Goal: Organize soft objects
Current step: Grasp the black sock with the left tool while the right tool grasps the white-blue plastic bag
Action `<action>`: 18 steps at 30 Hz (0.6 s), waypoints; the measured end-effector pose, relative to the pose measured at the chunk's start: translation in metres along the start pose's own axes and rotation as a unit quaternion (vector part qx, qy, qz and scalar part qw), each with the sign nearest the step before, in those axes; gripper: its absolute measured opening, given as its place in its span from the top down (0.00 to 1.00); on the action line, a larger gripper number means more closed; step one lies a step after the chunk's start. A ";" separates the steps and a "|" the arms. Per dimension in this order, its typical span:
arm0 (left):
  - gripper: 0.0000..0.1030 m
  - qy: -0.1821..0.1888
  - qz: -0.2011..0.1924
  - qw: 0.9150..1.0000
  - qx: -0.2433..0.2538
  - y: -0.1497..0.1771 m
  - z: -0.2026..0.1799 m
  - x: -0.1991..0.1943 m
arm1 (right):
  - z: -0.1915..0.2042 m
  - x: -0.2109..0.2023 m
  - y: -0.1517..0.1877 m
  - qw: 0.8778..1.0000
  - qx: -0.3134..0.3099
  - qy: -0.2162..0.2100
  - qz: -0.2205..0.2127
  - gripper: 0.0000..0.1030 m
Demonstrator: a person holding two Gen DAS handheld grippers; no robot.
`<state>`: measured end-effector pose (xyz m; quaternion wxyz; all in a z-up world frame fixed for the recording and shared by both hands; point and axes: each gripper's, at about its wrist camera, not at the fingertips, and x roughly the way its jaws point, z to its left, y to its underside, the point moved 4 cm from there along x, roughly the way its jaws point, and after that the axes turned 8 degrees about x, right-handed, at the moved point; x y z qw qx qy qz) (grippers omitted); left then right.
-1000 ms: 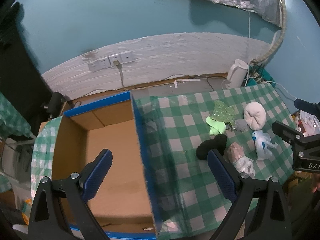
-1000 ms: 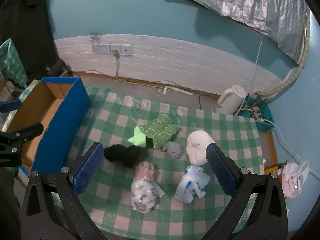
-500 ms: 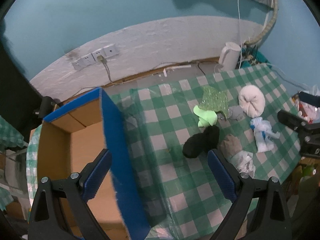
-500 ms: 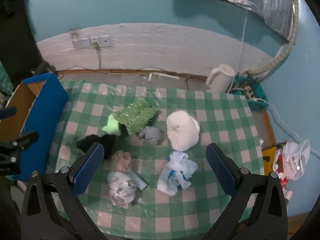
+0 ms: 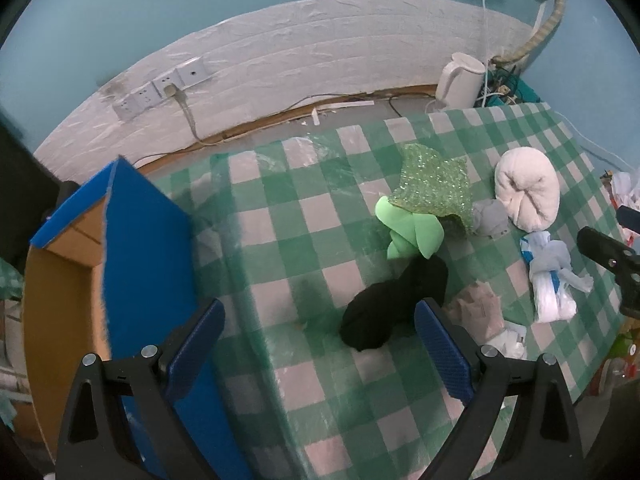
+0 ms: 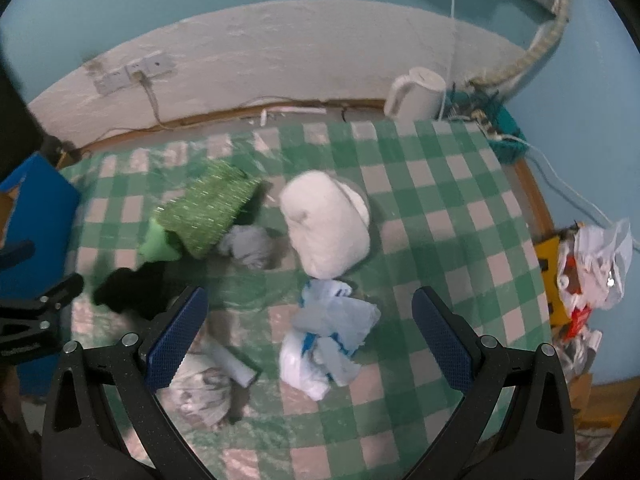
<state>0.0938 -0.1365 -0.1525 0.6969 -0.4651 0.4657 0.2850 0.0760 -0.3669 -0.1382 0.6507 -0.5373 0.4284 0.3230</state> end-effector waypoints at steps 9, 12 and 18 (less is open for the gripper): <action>0.06 0.030 0.000 0.999 0.033 -0.010 -0.018 0.019 | -0.013 0.028 0.004 0.999 0.016 0.009 0.033 0.02; 0.06 0.033 -0.002 0.998 0.056 -0.012 -0.027 0.022 | -0.015 0.038 0.007 0.999 0.014 0.014 0.044 0.02; 0.06 0.037 0.009 0.996 0.085 -0.008 -0.039 0.031 | -0.019 0.057 0.014 0.997 0.021 0.029 0.064 0.02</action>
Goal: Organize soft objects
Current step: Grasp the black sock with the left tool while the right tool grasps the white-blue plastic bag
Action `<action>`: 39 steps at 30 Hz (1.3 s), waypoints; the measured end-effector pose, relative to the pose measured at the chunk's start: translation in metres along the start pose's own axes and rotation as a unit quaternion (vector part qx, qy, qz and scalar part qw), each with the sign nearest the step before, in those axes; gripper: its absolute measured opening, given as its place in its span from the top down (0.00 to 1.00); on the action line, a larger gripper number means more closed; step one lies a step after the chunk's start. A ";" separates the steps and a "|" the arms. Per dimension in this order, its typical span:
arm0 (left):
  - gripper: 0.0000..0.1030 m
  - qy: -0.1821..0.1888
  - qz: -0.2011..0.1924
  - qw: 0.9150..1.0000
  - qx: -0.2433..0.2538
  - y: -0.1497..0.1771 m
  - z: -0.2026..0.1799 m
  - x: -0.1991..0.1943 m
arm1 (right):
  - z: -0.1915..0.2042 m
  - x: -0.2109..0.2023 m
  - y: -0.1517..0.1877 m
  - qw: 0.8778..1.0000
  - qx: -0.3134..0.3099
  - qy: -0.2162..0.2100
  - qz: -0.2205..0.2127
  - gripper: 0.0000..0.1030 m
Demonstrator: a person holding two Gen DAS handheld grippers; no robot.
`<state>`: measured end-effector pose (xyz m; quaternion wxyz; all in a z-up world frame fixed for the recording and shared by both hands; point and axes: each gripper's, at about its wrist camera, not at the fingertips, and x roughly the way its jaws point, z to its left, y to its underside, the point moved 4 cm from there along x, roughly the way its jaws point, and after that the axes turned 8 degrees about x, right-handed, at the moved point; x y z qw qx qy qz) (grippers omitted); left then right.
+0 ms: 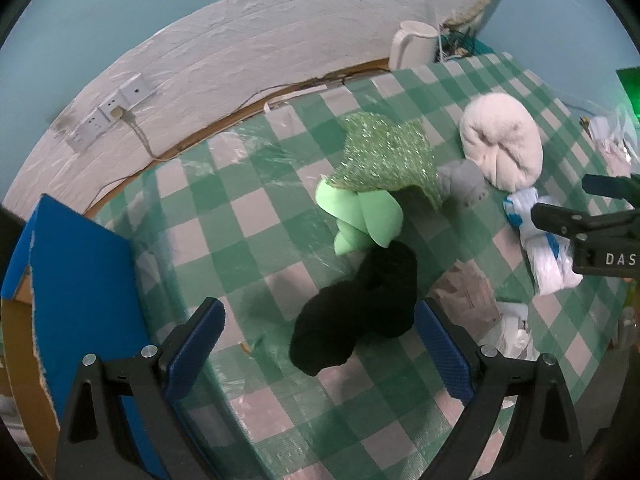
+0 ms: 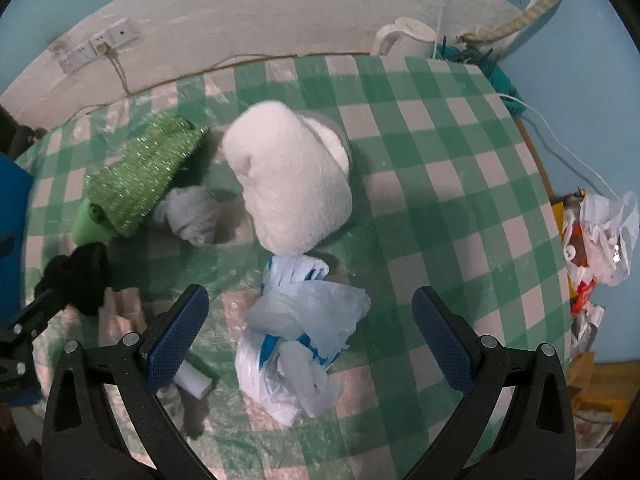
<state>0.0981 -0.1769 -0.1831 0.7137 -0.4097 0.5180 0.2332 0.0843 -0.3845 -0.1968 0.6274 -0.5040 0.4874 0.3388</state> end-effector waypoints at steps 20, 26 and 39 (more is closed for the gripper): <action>0.06 0.010 0.026 0.999 0.041 -0.003 -0.016 0.030 | 0.002 0.032 0.022 0.998 -0.025 0.014 0.056 0.27; 0.06 0.012 0.032 0.999 0.041 -0.005 -0.019 0.037 | 0.006 0.030 0.028 0.997 -0.043 0.008 0.057 0.51; 0.53 0.017 0.031 0.999 0.029 -0.003 -0.022 0.041 | 0.029 0.008 0.037 0.995 -0.085 0.025 0.045 0.58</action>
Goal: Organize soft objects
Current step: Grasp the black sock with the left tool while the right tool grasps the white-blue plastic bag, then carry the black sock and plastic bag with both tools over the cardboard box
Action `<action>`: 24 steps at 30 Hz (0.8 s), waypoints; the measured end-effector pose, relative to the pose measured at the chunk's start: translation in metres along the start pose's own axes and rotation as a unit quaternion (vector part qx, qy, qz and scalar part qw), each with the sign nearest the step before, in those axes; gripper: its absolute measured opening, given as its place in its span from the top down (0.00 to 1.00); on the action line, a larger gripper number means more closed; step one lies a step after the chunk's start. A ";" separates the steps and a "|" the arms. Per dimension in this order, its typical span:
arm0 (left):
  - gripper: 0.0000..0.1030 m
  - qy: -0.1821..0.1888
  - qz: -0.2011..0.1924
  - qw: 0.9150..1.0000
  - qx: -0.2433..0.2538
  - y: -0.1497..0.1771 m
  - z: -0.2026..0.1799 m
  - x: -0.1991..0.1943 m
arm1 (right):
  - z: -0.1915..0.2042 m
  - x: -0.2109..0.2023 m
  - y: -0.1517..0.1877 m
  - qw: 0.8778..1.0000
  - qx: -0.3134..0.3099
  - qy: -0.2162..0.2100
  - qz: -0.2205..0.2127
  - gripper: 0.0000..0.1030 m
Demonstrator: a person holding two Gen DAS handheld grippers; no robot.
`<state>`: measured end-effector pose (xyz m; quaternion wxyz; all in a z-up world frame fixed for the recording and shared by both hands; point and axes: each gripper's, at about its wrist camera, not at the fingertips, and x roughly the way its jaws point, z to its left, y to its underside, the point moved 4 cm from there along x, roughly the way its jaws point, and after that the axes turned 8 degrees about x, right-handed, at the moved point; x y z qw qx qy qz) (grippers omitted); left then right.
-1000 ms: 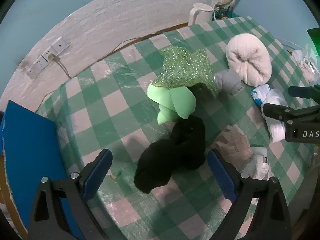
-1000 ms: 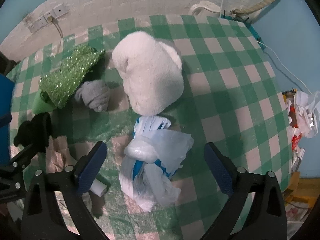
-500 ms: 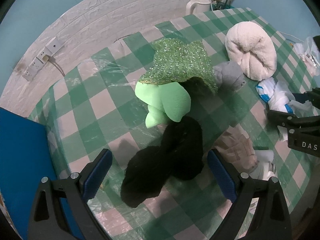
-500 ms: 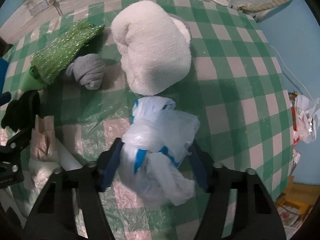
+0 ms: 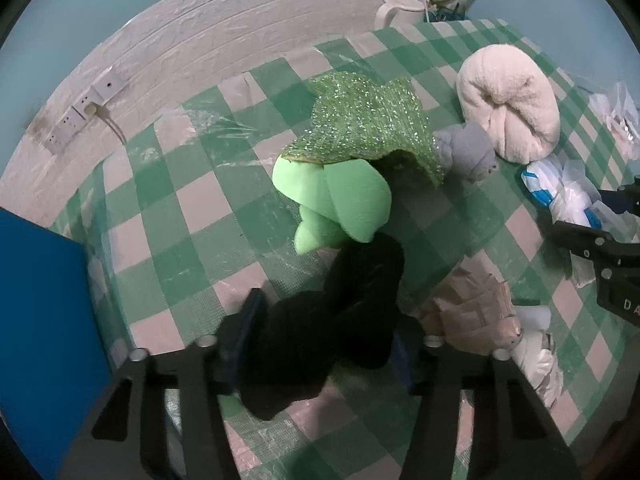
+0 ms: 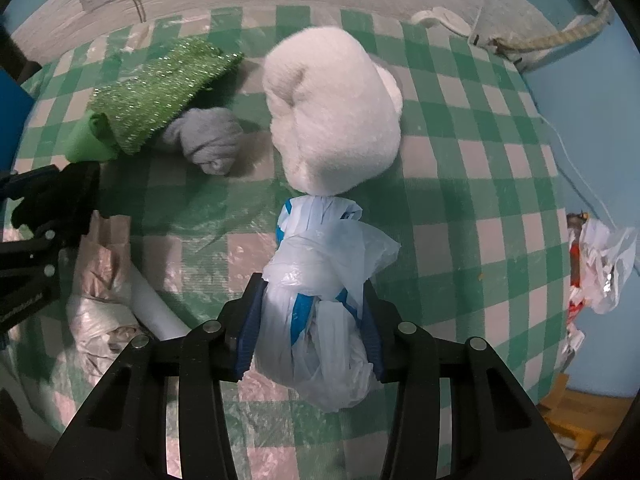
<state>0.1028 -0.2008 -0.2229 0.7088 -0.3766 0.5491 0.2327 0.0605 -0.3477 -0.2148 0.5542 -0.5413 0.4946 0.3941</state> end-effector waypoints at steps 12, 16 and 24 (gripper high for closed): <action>0.58 0.020 -0.005 0.999 -0.030 0.003 0.009 -0.005 | 0.022 -0.025 0.003 1.000 -0.023 -0.004 -0.017 0.58; 0.58 0.025 -0.013 0.999 -0.034 0.006 0.014 -0.011 | 0.023 -0.032 0.002 0.999 -0.026 -0.006 -0.023 0.58; 0.58 0.023 -0.036 0.998 -0.041 0.013 0.018 -0.035 | 0.039 -0.055 0.013 0.998 -0.038 -0.017 -0.037 0.58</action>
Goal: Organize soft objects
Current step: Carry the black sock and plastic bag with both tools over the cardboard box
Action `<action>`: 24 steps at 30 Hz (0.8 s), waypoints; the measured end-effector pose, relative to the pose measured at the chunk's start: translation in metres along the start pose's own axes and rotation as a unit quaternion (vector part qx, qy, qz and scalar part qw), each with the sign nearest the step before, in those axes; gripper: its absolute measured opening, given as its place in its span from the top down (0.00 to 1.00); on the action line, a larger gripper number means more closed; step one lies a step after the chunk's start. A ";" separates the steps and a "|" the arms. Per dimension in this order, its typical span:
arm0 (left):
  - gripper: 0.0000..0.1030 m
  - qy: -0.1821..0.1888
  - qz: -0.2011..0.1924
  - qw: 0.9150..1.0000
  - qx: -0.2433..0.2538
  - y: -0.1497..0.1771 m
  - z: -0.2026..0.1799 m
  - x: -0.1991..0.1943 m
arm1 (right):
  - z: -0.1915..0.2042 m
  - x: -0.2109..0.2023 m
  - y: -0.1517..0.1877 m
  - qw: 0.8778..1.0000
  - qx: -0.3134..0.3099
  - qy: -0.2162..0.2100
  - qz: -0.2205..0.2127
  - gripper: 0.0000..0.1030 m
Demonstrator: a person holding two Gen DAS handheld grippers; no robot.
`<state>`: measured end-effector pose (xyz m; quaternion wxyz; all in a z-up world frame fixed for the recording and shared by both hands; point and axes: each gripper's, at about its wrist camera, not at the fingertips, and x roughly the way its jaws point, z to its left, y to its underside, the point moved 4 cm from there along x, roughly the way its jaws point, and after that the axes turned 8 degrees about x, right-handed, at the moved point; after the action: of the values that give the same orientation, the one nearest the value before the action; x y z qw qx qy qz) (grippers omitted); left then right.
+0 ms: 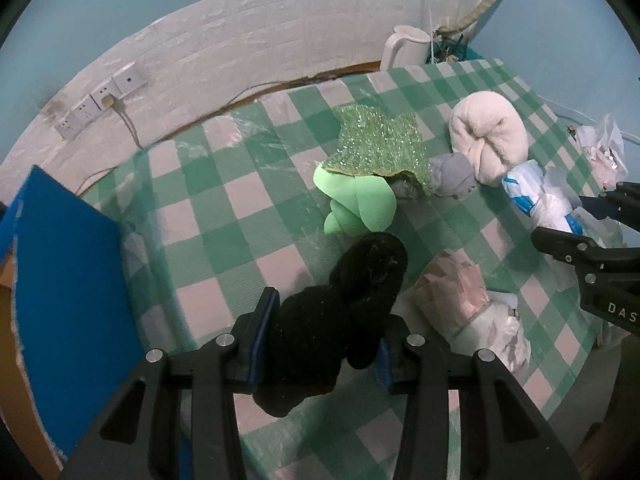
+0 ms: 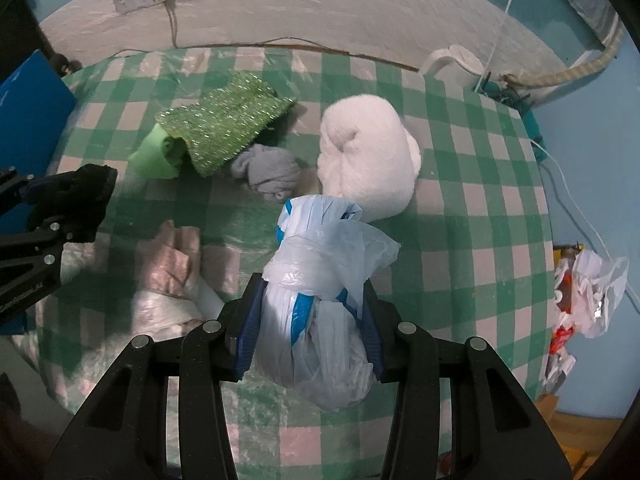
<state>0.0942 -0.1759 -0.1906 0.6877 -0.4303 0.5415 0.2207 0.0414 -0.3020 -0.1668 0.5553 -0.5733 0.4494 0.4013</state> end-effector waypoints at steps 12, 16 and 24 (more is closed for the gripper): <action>0.58 -0.052 -0.014 0.999 -0.002 0.015 0.011 -0.040 | 0.021 -0.027 -0.012 0.999 -0.033 -0.017 -0.026 0.58; 0.58 -0.068 -0.015 0.998 -0.004 0.022 0.016 -0.052 | 0.030 -0.037 -0.015 0.998 -0.042 -0.026 -0.035 0.58; 0.58 -0.079 -0.033 0.996 -0.014 0.029 0.023 -0.085 | 0.051 -0.061 -0.019 0.995 -0.063 -0.046 -0.056 0.58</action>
<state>0.0575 -0.1280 -0.1203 0.7291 -0.4386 0.4680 0.2389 0.0448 -0.2474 -0.1058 0.5598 -0.6122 0.3643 0.4233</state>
